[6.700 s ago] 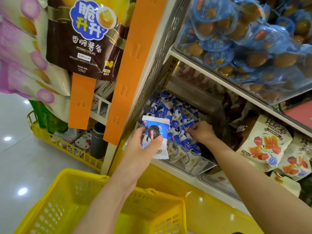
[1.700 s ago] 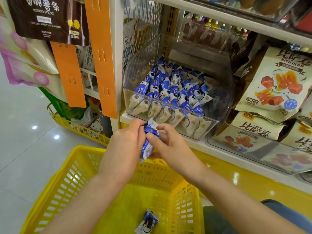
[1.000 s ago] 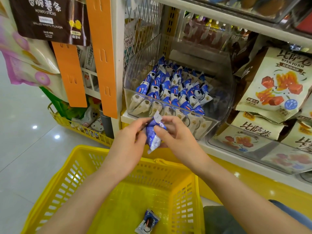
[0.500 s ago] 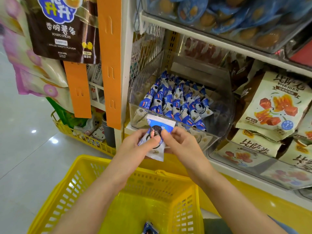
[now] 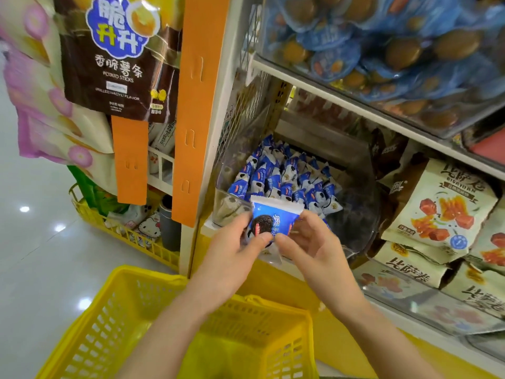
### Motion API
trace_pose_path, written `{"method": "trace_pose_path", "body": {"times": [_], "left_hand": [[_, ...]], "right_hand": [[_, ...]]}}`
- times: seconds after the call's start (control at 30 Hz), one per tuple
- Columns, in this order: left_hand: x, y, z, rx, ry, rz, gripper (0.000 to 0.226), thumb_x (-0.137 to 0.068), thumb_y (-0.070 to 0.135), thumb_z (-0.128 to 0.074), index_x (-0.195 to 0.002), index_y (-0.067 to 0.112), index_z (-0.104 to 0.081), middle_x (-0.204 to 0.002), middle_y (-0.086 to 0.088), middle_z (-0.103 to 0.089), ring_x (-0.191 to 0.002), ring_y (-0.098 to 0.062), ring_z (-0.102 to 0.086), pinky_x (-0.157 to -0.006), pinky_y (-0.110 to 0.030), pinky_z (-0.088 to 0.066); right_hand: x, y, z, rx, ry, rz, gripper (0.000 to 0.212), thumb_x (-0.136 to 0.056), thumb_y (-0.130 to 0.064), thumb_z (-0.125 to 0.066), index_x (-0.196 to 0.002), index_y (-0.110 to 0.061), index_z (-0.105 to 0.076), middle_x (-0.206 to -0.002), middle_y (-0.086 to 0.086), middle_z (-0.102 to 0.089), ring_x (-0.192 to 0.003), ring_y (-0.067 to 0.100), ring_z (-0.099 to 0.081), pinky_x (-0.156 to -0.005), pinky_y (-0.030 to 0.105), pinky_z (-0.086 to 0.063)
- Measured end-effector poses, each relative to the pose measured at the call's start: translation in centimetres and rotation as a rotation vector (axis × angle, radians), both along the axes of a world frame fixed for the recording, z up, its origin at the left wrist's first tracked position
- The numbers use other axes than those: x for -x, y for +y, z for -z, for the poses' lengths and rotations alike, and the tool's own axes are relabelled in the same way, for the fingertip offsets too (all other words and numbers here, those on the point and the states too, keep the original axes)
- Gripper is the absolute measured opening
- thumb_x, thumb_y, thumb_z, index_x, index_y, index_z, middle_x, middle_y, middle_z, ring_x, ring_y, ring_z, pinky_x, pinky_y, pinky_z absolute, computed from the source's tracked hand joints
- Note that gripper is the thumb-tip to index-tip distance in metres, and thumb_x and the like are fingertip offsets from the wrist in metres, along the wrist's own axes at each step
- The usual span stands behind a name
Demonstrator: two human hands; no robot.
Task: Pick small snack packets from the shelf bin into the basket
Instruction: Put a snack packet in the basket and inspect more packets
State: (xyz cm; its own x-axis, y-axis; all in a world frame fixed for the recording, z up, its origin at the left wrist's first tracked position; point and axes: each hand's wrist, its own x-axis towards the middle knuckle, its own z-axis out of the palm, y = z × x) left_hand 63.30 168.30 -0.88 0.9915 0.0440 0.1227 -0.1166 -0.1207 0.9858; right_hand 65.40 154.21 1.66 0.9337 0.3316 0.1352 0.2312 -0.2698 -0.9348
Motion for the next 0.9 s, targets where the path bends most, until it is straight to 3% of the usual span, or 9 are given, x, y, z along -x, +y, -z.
{"method": "trace_pose_path", "body": {"times": [0.13, 0.23, 0.33, 0.43, 0.53, 0.6, 0.9], "left_hand": [[-1.1, -0.8, -0.3, -0.241, -0.138, -0.096, 0.027, -0.092, 0.032, -0.048, -0.118, 0.040, -0.045, -0.102, 0.029, -0.047, -0.099, 0.015, -0.044, -0.077, -0.004, -0.038], [-2.3, -0.3, -0.6, -0.461, -0.241, -0.141, 0.035, -0.092, 0.036, -0.040, -0.127, 0.032, -0.043, -0.109, 0.025, -0.042, -0.105, 0.009, -0.036, -0.089, -0.010, -0.029], [-3.7, 0.2, -0.6, -0.676, -0.256, -0.148, 0.034, -0.095, 0.035, -0.039, -0.128, 0.025, -0.045, -0.120, 0.009, -0.051, -0.115, -0.007, -0.040, -0.098, -0.023, -0.027], [-4.4, 0.6, 0.1, -0.836, -0.254, -0.122, 0.035, -0.097, 0.040, -0.034, -0.124, 0.025, -0.051, -0.120, 0.008, -0.057, -0.115, -0.010, -0.047, -0.104, -0.026, -0.021], [-4.4, 0.9, 0.4, -0.886, -0.262, -0.102, 0.039, -0.096, 0.042, -0.028, -0.115, 0.025, -0.057, -0.112, 0.009, -0.062, -0.108, -0.009, -0.050, -0.106, -0.026, -0.018], [-4.3, 1.0, 0.5, -0.891, -0.266, -0.098, 0.039, -0.096, 0.041, -0.028, -0.115, 0.025, -0.058, -0.112, 0.009, -0.062, -0.108, -0.008, -0.050, -0.108, -0.027, -0.018], [-4.3, 1.3, 0.6, -0.900, -0.280, -0.088, 0.041, -0.097, 0.037, -0.022, -0.118, 0.025, -0.055, -0.114, 0.010, -0.060, -0.109, -0.008, -0.047, -0.107, -0.026, -0.018]], "right_hand": [[-1.7, -1.3, -2.1, 0.077, -0.159, 0.182, 0.021, -0.083, -0.018, -0.064, -0.100, -0.027, -0.055, -0.091, -0.015, -0.068, -0.084, 0.000, -0.064, -0.075, 0.014, -0.051], [-4.7, -2.8, -3.5, 0.281, -0.266, 0.414, 0.028, -0.085, -0.024, -0.064, -0.108, -0.027, -0.049, -0.086, -0.018, -0.062, -0.080, -0.006, -0.060, -0.067, 0.009, -0.048], [-8.0, -3.5, -3.9, 0.523, -0.300, 0.515, 0.032, -0.087, -0.020, -0.062, -0.116, -0.018, -0.047, -0.095, -0.012, -0.059, -0.077, -0.001, -0.057, -0.072, 0.015, -0.043], [-10.3, -3.3, -3.5, 0.808, -0.340, 0.512, 0.032, -0.089, -0.016, -0.059, -0.118, -0.007, -0.048, -0.110, 0.009, -0.062, -0.098, 0.023, -0.061, -0.080, 0.029, -0.045], [-11.4, -2.9, -3.1, 1.167, -0.270, 0.492, 0.033, -0.091, -0.017, -0.056, -0.120, -0.005, -0.047, -0.114, 0.016, -0.059, -0.104, 0.031, -0.059, -0.080, 0.035, -0.048], [-11.6, -2.6, -3.1, 1.294, -0.142, 0.503, 0.028, -0.090, -0.017, -0.058, -0.115, -0.006, -0.051, -0.109, 0.015, -0.061, -0.099, 0.030, -0.061, -0.075, 0.035, -0.050], [-12.1, -1.6, -4.2, 1.454, 0.200, 0.453, 0.038, -0.087, -0.023, -0.064, -0.116, -0.004, -0.052, -0.111, 0.013, -0.060, -0.087, 0.023, -0.058, -0.057, 0.025, -0.043]]}}
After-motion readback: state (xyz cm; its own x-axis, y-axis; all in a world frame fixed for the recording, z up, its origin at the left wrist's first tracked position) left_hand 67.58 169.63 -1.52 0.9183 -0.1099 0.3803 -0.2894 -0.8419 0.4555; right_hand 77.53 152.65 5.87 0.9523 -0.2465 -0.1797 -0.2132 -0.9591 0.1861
